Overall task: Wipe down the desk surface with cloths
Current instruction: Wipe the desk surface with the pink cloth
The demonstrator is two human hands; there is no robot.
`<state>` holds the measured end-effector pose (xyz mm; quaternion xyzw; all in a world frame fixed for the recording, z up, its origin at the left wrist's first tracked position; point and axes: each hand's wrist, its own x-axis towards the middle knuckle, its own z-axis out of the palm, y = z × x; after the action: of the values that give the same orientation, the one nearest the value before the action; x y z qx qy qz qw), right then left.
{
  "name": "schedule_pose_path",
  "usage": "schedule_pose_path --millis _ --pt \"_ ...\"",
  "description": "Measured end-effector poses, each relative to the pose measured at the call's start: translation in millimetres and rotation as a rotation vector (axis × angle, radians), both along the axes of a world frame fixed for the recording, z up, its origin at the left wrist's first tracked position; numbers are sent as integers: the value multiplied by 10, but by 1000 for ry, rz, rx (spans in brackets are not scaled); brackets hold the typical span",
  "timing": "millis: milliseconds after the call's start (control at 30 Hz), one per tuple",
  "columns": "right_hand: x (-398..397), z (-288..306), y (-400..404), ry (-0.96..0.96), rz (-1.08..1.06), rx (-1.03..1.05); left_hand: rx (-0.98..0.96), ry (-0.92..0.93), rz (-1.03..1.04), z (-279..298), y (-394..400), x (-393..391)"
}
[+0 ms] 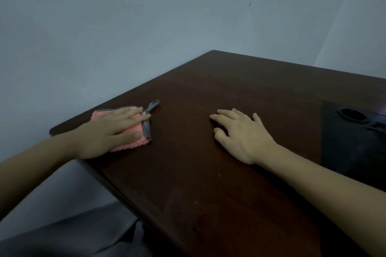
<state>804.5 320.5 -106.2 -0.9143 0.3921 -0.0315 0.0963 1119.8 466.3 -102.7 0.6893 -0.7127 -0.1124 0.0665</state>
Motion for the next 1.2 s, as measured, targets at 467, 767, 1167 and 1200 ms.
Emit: schedule_pose_path --millis 467,767,1167,1200 --pt "-17 52 35 -14 3 10 39 -228 296 -60 -659 76" --pt "-40 32 45 20 7 8 -37 -28 54 -28 240 168" --pt "-41 34 22 2 -1 -1 -24 -49 264 -56 -11 420" --pt "-45 32 28 2 0 -1 -23 -55 247 -68 19 395"
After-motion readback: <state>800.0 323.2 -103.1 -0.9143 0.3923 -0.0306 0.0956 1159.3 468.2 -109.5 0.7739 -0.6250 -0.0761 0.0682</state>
